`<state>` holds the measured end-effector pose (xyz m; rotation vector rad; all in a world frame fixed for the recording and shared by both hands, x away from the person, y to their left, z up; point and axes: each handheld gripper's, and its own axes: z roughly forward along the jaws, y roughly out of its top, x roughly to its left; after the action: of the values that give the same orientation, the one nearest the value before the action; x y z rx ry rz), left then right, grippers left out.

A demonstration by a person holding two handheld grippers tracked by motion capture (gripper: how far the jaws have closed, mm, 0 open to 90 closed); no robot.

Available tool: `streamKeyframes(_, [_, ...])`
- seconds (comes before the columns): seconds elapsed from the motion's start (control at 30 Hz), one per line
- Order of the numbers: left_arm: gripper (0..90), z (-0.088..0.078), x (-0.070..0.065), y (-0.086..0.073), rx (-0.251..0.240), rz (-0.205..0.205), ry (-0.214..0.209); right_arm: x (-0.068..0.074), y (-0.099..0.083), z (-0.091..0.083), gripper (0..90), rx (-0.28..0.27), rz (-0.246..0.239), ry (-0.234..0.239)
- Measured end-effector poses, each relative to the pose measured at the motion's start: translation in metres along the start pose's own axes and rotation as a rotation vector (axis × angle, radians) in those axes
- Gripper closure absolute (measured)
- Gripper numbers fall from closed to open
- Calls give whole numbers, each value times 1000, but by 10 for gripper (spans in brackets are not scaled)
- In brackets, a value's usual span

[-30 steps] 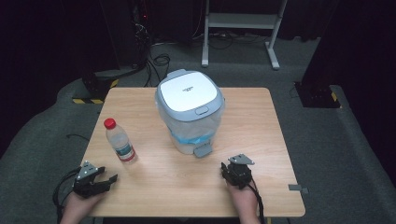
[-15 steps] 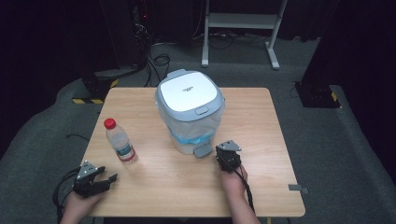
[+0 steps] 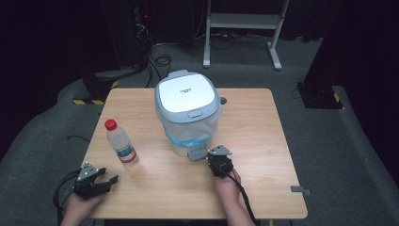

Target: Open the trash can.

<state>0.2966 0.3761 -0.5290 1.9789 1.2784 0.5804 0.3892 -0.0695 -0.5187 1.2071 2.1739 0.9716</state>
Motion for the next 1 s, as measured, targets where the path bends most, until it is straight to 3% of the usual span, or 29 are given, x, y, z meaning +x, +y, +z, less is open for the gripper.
streamKeyframes(0.27, [341, 0, 0, 0, 0, 0, 0, 41, -2, -2, 895, -26, -36, 113])
streamKeyframes(0.4, [341, 0, 0, 0, 0, 0, -1, 52, 0, -2, 892, -37, -60, 136])
streamKeyframes(0.63, [340, 0, 0, 0, 0, -2, -2, 52, 6, -7, 883, -57, -67, 120])
streamKeyframes(0.77, [340, 0, 0, 0, -1, -3, -4, 47, 7, -8, 869, -59, -46, 103])
streamKeyframes(0.87, [340, 0, 0, 0, 0, -1, -3, 47, 10, -9, 835, -74, -32, 112])
streamKeyframes(0.93, [340, 0, 0, 0, 0, 0, -3, 51, 17, -11, 762, -108, -33, 159])
streamKeyframes(1.0, [340, 0, 0, 0, 0, 0, -3, 54, 23, -10, 722, -112, -46, 154])
